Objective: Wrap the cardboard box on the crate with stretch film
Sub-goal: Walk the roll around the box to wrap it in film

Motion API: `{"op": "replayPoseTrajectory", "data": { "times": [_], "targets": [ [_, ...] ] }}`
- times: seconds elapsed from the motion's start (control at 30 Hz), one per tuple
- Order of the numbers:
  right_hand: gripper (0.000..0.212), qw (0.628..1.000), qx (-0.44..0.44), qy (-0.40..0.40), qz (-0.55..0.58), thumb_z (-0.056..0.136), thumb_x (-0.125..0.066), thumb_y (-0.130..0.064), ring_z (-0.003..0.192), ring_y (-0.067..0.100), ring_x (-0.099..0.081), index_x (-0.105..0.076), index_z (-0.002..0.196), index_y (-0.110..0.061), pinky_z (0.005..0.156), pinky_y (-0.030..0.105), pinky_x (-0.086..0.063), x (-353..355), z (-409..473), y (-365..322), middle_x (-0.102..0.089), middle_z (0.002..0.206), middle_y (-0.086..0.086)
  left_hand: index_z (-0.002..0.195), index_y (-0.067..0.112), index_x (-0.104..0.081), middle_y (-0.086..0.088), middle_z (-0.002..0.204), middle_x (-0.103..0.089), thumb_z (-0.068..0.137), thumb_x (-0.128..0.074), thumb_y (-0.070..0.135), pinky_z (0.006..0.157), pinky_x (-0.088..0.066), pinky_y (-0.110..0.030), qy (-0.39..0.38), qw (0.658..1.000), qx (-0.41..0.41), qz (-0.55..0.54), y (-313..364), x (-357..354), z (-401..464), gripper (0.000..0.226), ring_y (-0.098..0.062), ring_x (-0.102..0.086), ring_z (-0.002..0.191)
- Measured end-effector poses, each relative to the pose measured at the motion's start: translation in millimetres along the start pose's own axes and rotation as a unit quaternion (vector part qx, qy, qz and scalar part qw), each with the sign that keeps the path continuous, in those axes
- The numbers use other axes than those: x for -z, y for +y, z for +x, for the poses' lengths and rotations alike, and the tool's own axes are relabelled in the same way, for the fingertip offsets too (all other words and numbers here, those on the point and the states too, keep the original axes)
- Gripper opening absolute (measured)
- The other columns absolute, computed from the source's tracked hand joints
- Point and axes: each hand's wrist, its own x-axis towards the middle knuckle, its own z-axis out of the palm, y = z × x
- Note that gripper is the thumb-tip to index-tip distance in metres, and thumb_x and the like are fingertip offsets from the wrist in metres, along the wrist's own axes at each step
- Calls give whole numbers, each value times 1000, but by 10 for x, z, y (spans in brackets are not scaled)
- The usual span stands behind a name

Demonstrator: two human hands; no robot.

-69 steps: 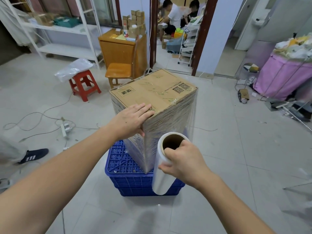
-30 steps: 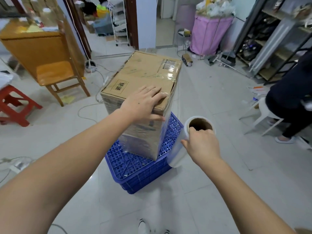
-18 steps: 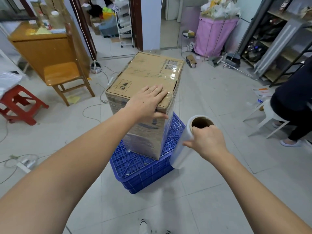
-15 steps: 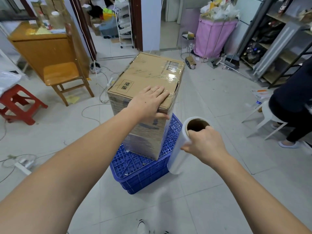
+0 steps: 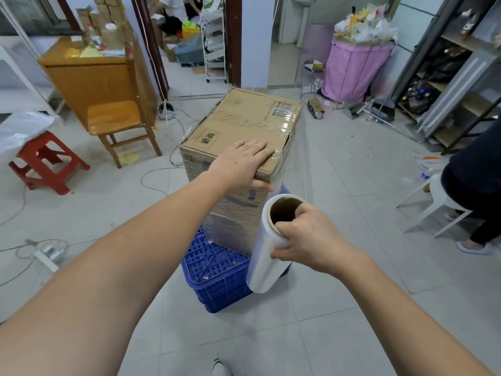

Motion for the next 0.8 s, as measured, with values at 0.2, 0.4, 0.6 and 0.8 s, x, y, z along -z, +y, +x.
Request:
{"op": "replayPoseTrajectory", "data": {
  "times": [0.2,0.4,0.6,0.8],
  "targets": [
    [41,999,32,-7,-8,77,-70,-52,99,13,-34,-40,70,-26,78,25,-35,-142,126,-229,-41,77,-9,163,25,-15,-4,172,-13,79,-53,85,129,-8,-45,9,999,0,-43,-55,1,-98,111,-21,-11,158],
    [40,999,5,-37,-7,80,-70,-52,126,20,-35,-42,73,-26,98,33,-42,-237,291,-424,-41,82,-13,163,22,-25,-10,171,-17,72,-86,56,126,-4,-44,-55,981,-63,-176,-267,213,-14,115,-25,-12,158],
    [38,999,-40,-7,-25,77,-73,-52,116,25,-50,-41,73,-32,98,40,-46,-426,533,-679,-38,73,-17,163,42,-9,1,172,-12,77,-83,56,128,-10,-48,-61,978,-190,-55,-940,150,-51,113,-25,-8,158],
    [28,990,-115,-10,-82,71,-77,-42,91,26,-54,-59,83,-25,89,41,-51,-405,690,-990,-52,73,-2,162,39,1,-3,172,-9,91,-60,67,127,-11,-55,-1,978,-208,-17,-1132,-107,-102,98,-33,-10,158]
  ]
}}
